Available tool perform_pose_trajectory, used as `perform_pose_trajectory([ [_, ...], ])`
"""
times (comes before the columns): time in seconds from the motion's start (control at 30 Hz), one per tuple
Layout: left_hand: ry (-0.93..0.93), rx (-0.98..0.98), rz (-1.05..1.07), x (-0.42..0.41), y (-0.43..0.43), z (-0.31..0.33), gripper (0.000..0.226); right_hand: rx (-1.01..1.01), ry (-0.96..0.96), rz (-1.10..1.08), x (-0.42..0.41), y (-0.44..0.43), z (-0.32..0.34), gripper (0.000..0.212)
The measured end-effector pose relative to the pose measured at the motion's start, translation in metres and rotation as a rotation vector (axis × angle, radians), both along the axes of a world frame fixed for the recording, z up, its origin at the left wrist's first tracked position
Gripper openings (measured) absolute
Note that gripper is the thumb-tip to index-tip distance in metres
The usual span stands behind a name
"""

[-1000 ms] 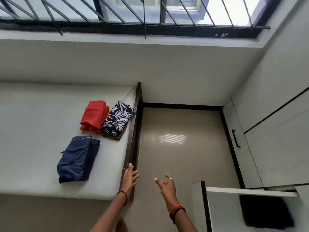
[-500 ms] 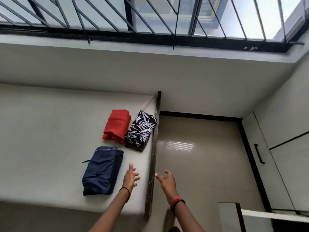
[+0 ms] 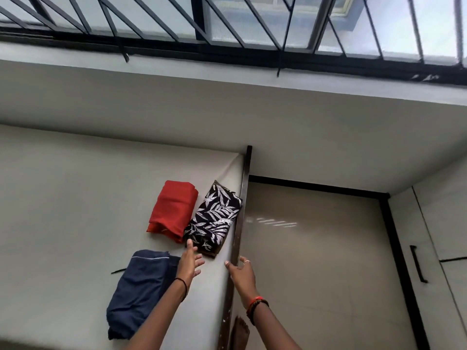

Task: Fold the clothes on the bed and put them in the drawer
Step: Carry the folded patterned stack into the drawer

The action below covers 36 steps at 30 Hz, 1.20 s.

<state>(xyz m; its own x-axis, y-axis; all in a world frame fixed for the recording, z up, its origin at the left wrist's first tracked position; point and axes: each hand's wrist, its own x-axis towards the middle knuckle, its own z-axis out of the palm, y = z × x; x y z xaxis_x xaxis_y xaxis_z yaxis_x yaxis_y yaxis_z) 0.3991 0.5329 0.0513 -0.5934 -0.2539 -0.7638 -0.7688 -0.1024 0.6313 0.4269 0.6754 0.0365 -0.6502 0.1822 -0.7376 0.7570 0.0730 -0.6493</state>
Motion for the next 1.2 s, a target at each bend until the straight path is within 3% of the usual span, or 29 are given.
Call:
perform_pose_trajectory([
  [0.27,-0.049,-0.047,-0.016,-0.056,-0.013,-0.041,0.054,0.031,-0.054,0.027,-0.065,-0.003,-0.027,0.06],
  [0.47,0.023,-0.144,-0.131,-0.103,-0.021,-0.069,0.046,0.039,-0.107,-0.072,-0.107,-0.008,-0.057,0.057],
  [0.63,0.132,-0.398,-0.377,-0.133,-0.028,-0.101,0.029,0.056,-0.121,-0.079,-0.147,-0.022,-0.098,0.054],
  [0.83,0.203,-0.553,-0.584,-0.146,-0.041,-0.163,0.033,0.098,-0.116,-0.058,-0.181,-0.051,-0.162,0.064],
  [1.03,0.252,-0.569,-0.605,-0.148,-0.045,-0.2,0.032,0.186,-0.17,-0.057,-0.175,-0.065,-0.218,0.082],
  [1.1,0.259,-0.565,-0.591,-0.146,-0.05,-0.207,0.03,0.128,-0.195,-0.134,-0.17,-0.066,-0.223,0.076],
  [1.2,0.264,-0.56,-0.577,-0.144,-0.052,-0.21,0.03,-0.105,-0.182,-0.221,-0.161,-0.06,-0.22,0.039],
])
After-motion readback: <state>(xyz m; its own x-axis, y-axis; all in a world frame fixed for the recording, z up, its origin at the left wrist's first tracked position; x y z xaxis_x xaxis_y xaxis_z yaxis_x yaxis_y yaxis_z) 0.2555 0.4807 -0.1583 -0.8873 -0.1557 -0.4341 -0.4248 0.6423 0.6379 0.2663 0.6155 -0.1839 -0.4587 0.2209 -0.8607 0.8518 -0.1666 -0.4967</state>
